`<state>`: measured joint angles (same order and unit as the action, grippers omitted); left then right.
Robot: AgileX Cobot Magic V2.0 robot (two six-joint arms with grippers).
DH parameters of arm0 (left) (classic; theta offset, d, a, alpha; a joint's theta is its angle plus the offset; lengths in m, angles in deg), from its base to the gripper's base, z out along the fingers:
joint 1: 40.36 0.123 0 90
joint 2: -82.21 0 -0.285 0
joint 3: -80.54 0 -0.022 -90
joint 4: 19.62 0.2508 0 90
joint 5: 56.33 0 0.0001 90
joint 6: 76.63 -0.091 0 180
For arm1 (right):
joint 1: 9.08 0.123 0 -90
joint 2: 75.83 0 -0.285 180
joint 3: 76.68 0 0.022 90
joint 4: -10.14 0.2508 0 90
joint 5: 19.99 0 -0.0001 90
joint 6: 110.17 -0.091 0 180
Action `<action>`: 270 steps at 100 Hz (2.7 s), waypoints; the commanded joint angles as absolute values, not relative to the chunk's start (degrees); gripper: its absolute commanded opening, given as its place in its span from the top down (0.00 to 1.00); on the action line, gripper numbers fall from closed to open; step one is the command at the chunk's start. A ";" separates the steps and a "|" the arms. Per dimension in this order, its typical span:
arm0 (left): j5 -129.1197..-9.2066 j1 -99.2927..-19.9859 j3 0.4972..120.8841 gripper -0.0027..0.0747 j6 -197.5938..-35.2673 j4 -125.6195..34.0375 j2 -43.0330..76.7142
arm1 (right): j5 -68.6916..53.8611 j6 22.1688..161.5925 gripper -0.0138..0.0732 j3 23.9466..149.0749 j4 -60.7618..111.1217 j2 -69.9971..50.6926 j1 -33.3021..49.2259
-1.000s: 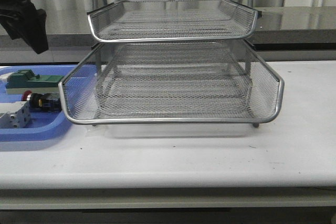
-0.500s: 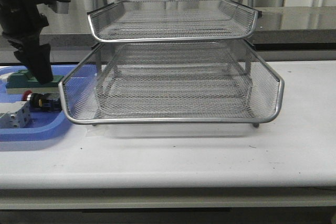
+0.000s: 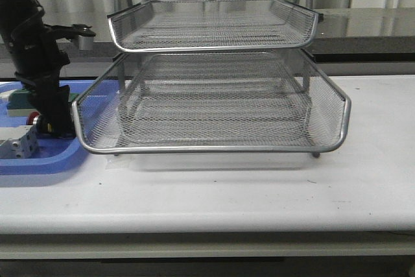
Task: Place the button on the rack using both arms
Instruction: 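Lower the left gripper onto the red push button and grasp it, then lift the red push button out of the blue tray with the left gripper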
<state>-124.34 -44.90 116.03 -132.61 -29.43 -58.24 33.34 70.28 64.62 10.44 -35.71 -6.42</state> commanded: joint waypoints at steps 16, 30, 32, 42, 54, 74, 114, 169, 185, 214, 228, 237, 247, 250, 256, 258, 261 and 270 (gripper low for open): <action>-122.34 -44.81 117.87 0.14 -133.88 -31.22 -56.53 | 30.40 70.33 0.92 66.49 10.14 -35.56 -6.37; -122.73 -44.81 117.87 0.14 -133.88 -31.22 -56.97 | 30.40 70.33 0.92 66.49 10.14 -35.56 -6.37; -122.73 -44.81 117.87 0.14 -133.88 -31.22 -56.97 | 30.40 70.33 0.92 66.49 10.14 -35.56 -6.37; -122.73 -44.81 117.87 0.23 -134.00 -31.22 -56.97 | 30.40 70.33 0.92 66.49 10.14 -35.56 -6.37; -122.73 -44.81 117.87 0.48 -134.00 -31.22 -56.97 | 30.40 70.33 0.92 66.49 10.14 -35.56 -6.37; -122.73 -44.81 117.87 0.87 -134.00 -31.22 -56.97 | 30.40 70.33 0.92 66.49 10.14 -35.56 -6.37; -128.95 -44.70 124.66 0.99 -126.60 -30.51 -53.73 | 30.40 70.33 0.92 66.49 10.14 -35.56 -6.37; -128.95 -45.47 121.38 0.99 -120.14 -28.96 -35.22 | 30.40 70.33 0.92 66.49 10.14 -35.56 -6.37; -128.95 -46.75 115.39 0.99 -118.29 -28.41 -28.73 | 30.40 70.33 0.92 66.49 10.14 -35.56 -6.37; -128.95 -52.55 101.91 0.99 -116.98 -28.74 -16.39 | 30.40 70.33 0.92 66.49 10.14 -35.56 -6.37; -128.95 -57.18 97.92 0.99 -116.98 -30.77 -13.60 | 30.40 70.33 0.92 66.49 10.14 -35.56 -6.37; -128.95 -60.47 97.11 0.99 -116.98 -32.67 -13.50 | 30.40 70.33 0.92 66.49 10.14 -35.56 -6.37; -128.84 -64.28 96.95 0.99 -116.98 -35.11 -14.26 | 30.40 70.33 0.92 66.49 10.14 -35.56 -6.37; -128.49 -65.26 96.95 0.99 -116.98 -35.51 -14.58 | 30.40 70.33 0.92 66.49 10.14 -35.56 -6.37; -127.27 -67.23 96.95 0.99 -116.98 -35.75 -15.40 | 30.40 70.33 0.92 66.49 10.14 -35.56 -6.37; -126.78 -67.96 96.95 0.99 -116.98 -35.75 -15.76 | 30.40 70.33 0.92 66.49 10.14 -35.56 -6.37; -126.10 -69.07 96.95 0.99 -116.98 -35.75 -16.14 | 30.40 70.33 0.92 66.49 10.14 -35.56 -6.37; -123.70 -71.45 96.95 0.99 -116.98 -35.75 -18.18 | 30.40 70.33 0.92 66.49 10.14 -35.56 -6.37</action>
<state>-127.72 -69.08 95.53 -117.62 -34.19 -18.63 33.44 70.28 64.62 10.14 -35.71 -6.42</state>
